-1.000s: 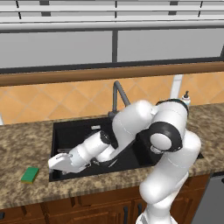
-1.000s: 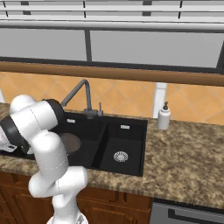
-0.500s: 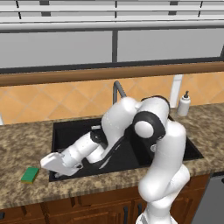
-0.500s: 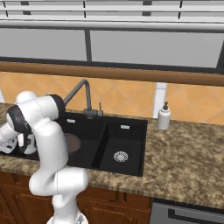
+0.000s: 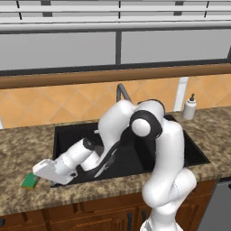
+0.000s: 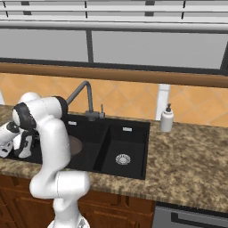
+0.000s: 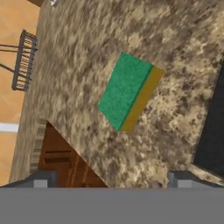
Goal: Pick the pan and sponge and place them into the sink. Then turn on the water.
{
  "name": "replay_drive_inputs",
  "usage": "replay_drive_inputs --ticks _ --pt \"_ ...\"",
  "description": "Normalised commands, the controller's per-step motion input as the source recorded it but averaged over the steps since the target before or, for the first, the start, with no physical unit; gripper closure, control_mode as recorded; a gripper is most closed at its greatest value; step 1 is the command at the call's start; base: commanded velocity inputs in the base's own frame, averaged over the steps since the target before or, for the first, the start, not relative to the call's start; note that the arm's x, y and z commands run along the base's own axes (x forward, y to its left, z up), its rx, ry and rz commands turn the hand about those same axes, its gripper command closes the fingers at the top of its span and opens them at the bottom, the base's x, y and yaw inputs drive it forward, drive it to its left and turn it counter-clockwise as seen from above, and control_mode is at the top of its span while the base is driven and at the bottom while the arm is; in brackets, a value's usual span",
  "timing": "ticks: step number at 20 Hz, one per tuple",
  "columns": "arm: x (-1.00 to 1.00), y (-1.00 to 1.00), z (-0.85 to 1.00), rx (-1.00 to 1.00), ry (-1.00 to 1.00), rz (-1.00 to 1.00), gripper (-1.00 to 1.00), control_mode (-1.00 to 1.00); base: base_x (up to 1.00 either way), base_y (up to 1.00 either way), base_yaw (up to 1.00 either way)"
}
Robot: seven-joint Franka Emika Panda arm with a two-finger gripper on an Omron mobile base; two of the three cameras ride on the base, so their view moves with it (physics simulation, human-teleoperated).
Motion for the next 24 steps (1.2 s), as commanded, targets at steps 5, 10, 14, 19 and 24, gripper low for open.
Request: replay_drive_inputs --ticks 5,10,14,19,24 --pt "0.73 0.75 1.00 -0.29 0.20 -0.16 -1.00 -1.00 0.00 0.00 0.00" --pt "0.75 0.92 0.99 -0.25 0.04 -0.22 -1.00 -1.00 0.00 0.00 0.00" --pt "0.72 0.89 0.55 -0.36 0.06 -0.19 -1.00 -1.00 0.00 0.00 0.00" --pt "0.48 0.17 0.38 -0.35 0.30 -0.13 -1.00 -1.00 0.00 0.00 0.00" --pt "0.04 0.00 0.09 -0.24 0.45 -0.17 -1.00 -1.00 0.00 0.00 0.00"
